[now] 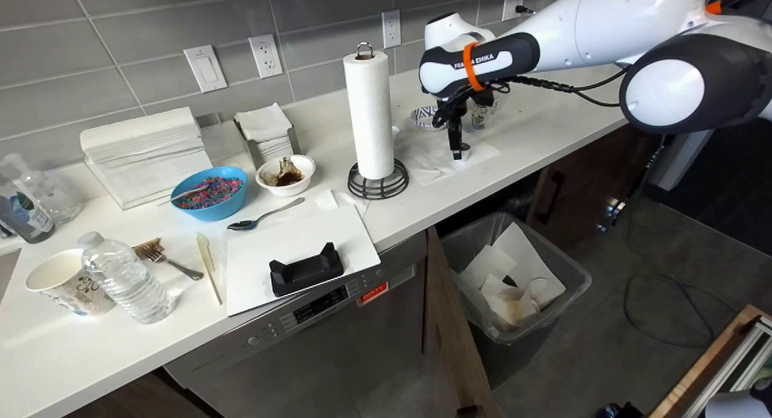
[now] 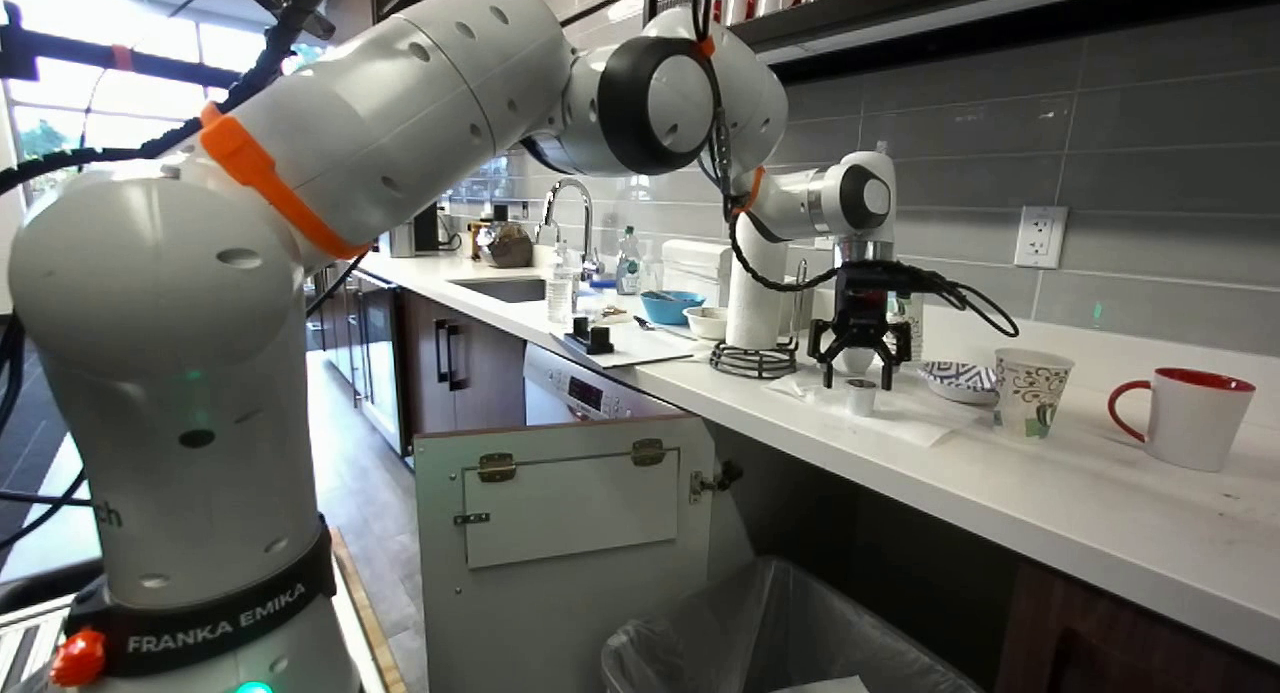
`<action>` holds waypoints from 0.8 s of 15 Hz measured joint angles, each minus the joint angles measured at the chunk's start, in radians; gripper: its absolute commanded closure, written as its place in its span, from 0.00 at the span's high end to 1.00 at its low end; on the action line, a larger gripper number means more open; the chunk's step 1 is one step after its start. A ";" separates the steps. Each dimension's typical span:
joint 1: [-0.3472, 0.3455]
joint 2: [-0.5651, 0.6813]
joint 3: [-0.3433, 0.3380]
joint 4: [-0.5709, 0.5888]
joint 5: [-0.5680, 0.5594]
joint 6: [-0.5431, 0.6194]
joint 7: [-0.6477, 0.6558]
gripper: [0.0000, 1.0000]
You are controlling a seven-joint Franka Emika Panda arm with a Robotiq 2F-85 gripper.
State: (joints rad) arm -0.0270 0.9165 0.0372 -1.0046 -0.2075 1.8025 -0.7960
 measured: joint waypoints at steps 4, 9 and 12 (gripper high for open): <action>0.014 0.036 -0.010 0.064 -0.014 -0.081 0.000 0.93; 0.020 0.087 -0.015 0.137 -0.015 -0.107 -0.001 0.94; 0.022 0.115 -0.018 0.176 -0.015 -0.109 -0.004 0.65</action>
State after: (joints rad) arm -0.0054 1.0314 0.0194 -0.8284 -0.2225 1.6932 -0.8004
